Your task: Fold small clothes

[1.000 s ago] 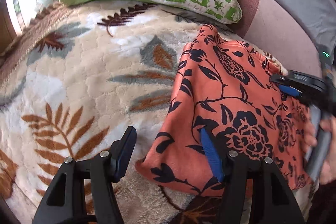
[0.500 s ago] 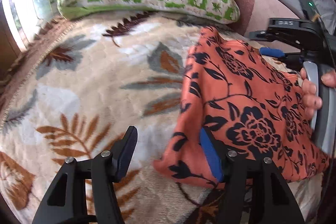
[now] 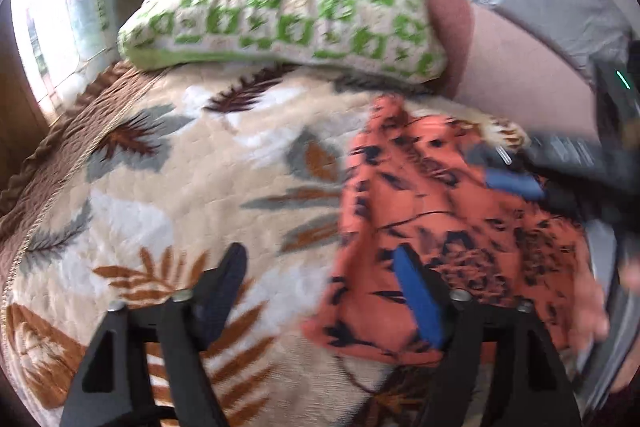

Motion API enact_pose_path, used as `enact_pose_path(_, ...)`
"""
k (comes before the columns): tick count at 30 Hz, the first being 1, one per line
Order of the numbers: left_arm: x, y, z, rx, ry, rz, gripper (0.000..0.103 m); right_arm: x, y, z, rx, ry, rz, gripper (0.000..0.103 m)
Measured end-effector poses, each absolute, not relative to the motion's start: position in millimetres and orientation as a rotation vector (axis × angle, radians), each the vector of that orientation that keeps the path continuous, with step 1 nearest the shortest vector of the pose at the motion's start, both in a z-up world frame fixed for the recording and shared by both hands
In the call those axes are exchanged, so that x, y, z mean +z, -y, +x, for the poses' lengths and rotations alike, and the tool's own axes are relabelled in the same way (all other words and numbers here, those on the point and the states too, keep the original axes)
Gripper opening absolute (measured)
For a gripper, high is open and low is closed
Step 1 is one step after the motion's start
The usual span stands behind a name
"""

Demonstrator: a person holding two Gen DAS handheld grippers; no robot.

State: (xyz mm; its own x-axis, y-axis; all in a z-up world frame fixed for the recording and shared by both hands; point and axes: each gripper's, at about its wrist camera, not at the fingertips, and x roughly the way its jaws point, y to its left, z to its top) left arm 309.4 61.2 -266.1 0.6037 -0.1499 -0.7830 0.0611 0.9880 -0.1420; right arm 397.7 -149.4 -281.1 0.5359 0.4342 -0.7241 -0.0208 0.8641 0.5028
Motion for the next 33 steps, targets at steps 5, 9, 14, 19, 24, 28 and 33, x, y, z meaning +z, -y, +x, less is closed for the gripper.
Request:
enact_pose_path(5,-265.4,-26.0,300.1,-0.197,-0.932,-0.056,0.083,-277.7,210.7,311.8,0.077,-0.989,0.340,0.050)
enact_pose_path(9,-298.4,2.2,299.4,-0.166,-1.038,0.117,0.083,-310.8,245.5,262.2,0.023,-1.032,0.323,0.050)
enact_pose_path(14,-303.6,13.3,288.0,-0.126,-1.033,0.206,0.083,-290.0,258.1,223.7,0.029,-0.994,0.344,0.049)
enact_pose_path(19,-275.8,5.0,269.4,-0.154,-0.922,0.075,0.083,-273.2,301.6,198.2,-0.054,-0.819,0.502,0.051)
enact_pose_path(24,-290.2,31.9,268.0,-0.178,-0.939,0.175,0.084,-318.2,337.9,203.8,-0.105,-0.860,0.703,0.051)
enact_pose_path(28,-323.2,36.0,280.1,-0.141,-1.092,0.175,0.084,-307.6,342.7,208.8,-0.080,-0.855,0.699,0.051)
enact_pose_path(33,-300.9,27.3,271.5,-0.132,-1.003,0.103,0.084,-289.5,368.4,199.1,-0.100,-0.732,0.766,0.051)
